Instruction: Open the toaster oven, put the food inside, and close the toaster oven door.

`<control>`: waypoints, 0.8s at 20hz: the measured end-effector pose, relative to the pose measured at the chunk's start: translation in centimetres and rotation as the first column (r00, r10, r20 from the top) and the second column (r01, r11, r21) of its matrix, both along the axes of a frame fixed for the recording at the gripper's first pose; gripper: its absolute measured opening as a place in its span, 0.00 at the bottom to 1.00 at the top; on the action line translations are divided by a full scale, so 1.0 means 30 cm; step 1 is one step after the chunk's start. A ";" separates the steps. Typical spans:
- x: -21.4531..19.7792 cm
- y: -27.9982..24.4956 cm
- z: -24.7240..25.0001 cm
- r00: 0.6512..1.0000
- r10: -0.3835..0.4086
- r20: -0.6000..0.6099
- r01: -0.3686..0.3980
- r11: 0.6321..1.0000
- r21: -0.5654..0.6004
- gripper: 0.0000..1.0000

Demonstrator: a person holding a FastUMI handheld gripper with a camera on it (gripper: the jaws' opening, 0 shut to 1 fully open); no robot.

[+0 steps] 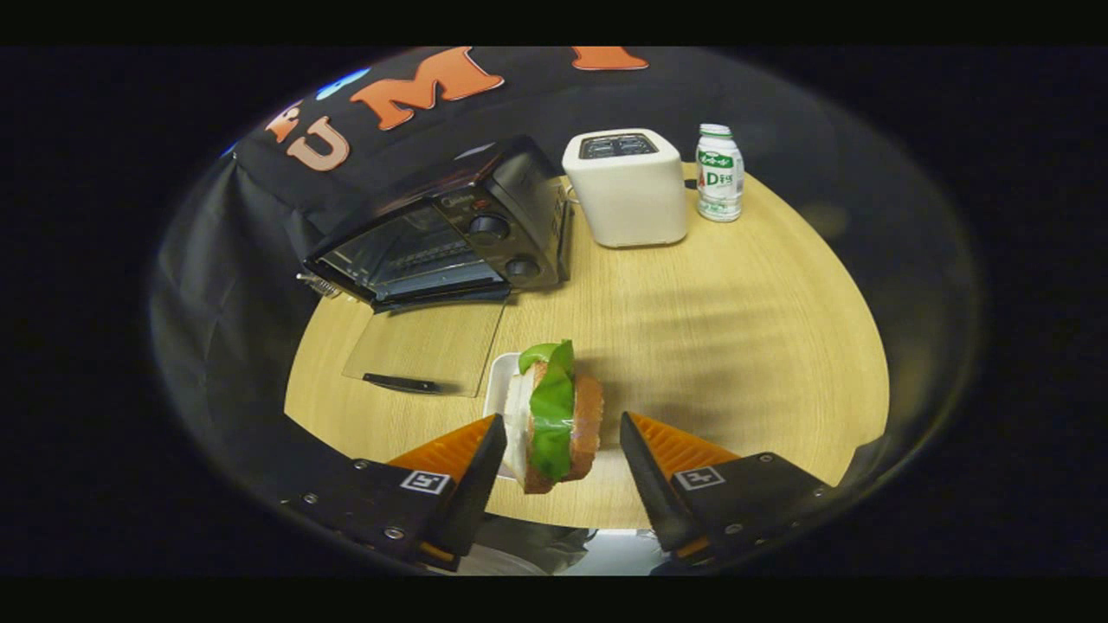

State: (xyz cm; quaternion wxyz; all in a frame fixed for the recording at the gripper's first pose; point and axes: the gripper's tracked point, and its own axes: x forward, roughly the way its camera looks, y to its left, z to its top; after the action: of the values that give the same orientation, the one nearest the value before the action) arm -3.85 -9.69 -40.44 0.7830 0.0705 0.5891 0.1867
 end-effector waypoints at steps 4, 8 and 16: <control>0.017 0.027 0.000 0.998 -0.037 -0.042 0.039 0.998 0.039 0.51; 0.017 0.029 0.050 0.999 -0.037 -0.020 0.038 0.999 0.020 0.31; 0.083 0.086 0.281 0.983 -0.152 0.099 0.140 0.983 0.121 0.29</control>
State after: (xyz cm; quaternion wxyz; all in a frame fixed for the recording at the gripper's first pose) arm -1.36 -7.12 -32.01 0.8199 0.1479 0.5276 0.1656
